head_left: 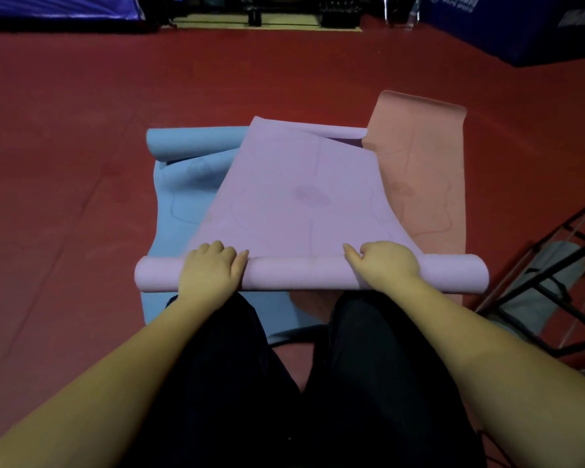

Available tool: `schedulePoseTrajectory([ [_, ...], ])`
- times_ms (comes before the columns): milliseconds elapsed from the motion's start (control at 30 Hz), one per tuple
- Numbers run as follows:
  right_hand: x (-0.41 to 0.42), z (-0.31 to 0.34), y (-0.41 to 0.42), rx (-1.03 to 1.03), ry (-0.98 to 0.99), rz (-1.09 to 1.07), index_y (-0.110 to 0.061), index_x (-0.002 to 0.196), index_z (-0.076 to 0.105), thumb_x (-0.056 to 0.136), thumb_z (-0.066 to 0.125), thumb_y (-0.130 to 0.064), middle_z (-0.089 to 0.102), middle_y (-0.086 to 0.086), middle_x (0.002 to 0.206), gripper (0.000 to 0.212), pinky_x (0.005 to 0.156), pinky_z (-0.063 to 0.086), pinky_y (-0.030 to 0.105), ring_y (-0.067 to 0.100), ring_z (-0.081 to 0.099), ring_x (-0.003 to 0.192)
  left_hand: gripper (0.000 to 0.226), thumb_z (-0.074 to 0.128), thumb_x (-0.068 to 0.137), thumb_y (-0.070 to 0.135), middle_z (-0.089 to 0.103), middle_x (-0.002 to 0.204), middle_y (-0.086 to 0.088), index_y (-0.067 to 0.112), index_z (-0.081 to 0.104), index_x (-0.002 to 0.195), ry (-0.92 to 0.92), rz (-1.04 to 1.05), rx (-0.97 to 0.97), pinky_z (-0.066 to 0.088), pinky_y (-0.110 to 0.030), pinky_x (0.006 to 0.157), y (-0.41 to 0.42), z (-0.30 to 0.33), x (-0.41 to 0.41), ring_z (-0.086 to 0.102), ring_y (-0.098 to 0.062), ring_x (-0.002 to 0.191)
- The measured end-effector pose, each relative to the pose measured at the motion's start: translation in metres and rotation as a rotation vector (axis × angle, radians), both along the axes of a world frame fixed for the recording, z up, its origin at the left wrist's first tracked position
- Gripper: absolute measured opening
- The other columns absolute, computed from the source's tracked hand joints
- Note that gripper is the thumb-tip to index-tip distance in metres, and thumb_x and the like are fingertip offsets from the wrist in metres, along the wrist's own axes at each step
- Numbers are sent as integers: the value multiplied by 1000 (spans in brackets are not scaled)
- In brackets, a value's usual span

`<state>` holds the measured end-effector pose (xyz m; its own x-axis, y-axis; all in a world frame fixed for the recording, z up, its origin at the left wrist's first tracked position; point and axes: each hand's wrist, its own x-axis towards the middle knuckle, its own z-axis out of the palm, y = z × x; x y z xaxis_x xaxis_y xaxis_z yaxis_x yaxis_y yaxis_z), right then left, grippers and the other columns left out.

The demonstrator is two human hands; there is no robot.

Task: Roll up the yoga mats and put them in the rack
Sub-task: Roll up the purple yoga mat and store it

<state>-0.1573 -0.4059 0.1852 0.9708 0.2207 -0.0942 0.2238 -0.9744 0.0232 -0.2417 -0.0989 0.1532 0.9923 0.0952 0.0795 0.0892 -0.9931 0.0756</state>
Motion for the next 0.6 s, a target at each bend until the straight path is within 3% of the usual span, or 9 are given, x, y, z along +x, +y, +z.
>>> schedulePoseTrajectory([
  [67, 7, 6, 2, -15, 111, -14, -14, 111, 69, 98, 21, -62, 67, 11, 116, 69, 86, 43, 35, 30, 60, 109, 58, 26, 93, 48, 60, 74, -13, 11, 67, 77, -3, -7, 9, 43, -41, 65, 0, -2, -5, 59, -37, 71],
  [233, 16, 24, 5, -24, 290, -34, -12, 129, 61, 96, 18, -65, 58, 14, 135, 76, 102, 41, 39, 30, 54, 122, 88, -6, 83, 58, 67, 101, -6, 19, 70, 105, 105, 28, 39, 41, -40, 80, -2, 22, 9, 60, -32, 97],
  [333, 14, 42, 0, -12, 410, -45, -9, 141, 51, 99, 21, -63, 45, 15, 149, 74, 110, 33, 37, 30, 45, 134, 71, 10, 100, 56, 69, 106, -10, 15, 68, 98, 84, 46, -22, 45, -41, 86, -6, 33, 8, 61, -34, 100],
  [433, 7, 53, -9, 14, 578, -47, -10, 148, 41, 102, 25, -58, 32, 10, 158, 68, 113, 23, 33, 25, 33, 143, 53, 21, 103, 54, 67, 108, -14, 18, 58, 91, 156, 56, -110, 45, -40, 86, -9, 42, 0, 60, -35, 102],
  [600, 0, 42, -10, 28, 641, -55, -16, 150, 39, 101, 26, -59, 29, 8, 159, 66, 115, 20, 35, 24, 29, 145, 51, 22, 102, 56, 67, 114, -11, 24, 58, 88, 282, 80, -126, 43, -37, 86, -9, 44, -2, 59, -32, 107],
])
